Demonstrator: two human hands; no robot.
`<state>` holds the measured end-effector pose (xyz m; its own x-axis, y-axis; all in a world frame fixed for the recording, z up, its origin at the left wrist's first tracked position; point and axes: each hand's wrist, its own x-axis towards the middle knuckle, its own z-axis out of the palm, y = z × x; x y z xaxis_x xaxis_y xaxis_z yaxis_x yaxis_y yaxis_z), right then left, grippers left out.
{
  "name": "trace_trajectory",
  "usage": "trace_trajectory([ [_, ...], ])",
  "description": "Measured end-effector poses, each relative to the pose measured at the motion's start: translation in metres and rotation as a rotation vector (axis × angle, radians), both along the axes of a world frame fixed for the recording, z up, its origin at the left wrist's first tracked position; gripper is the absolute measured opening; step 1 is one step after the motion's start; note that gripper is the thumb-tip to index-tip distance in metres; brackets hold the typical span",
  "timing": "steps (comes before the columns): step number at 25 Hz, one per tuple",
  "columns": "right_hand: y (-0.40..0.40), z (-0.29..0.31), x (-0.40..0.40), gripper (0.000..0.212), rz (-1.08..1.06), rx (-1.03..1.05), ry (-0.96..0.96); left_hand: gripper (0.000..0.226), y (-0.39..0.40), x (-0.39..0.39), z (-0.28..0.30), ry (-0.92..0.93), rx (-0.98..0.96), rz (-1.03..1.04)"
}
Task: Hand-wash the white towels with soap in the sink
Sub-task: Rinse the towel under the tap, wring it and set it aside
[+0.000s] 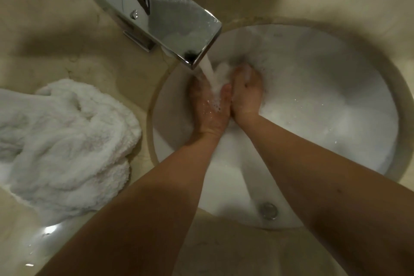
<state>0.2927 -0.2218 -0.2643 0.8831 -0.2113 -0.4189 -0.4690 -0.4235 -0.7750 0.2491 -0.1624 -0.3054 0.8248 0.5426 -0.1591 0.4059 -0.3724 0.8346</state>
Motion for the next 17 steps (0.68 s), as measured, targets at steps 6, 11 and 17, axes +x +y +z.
trace_trajectory([
  [6,0.001,-0.009,0.017,0.032,0.040,-0.069,0.028,0.065,0.001,0.016,-0.012,0.092,-0.016,0.054],
  [11,0.001,0.006,0.012,0.037,0.091,-0.046,-0.007,0.059,0.003,0.017,0.002,0.077,0.101,-0.019],
  [17,-0.006,0.014,0.004,0.035,0.201,-0.087,0.090,0.100,-0.024,-0.001,0.048,0.277,0.133,0.440],
])
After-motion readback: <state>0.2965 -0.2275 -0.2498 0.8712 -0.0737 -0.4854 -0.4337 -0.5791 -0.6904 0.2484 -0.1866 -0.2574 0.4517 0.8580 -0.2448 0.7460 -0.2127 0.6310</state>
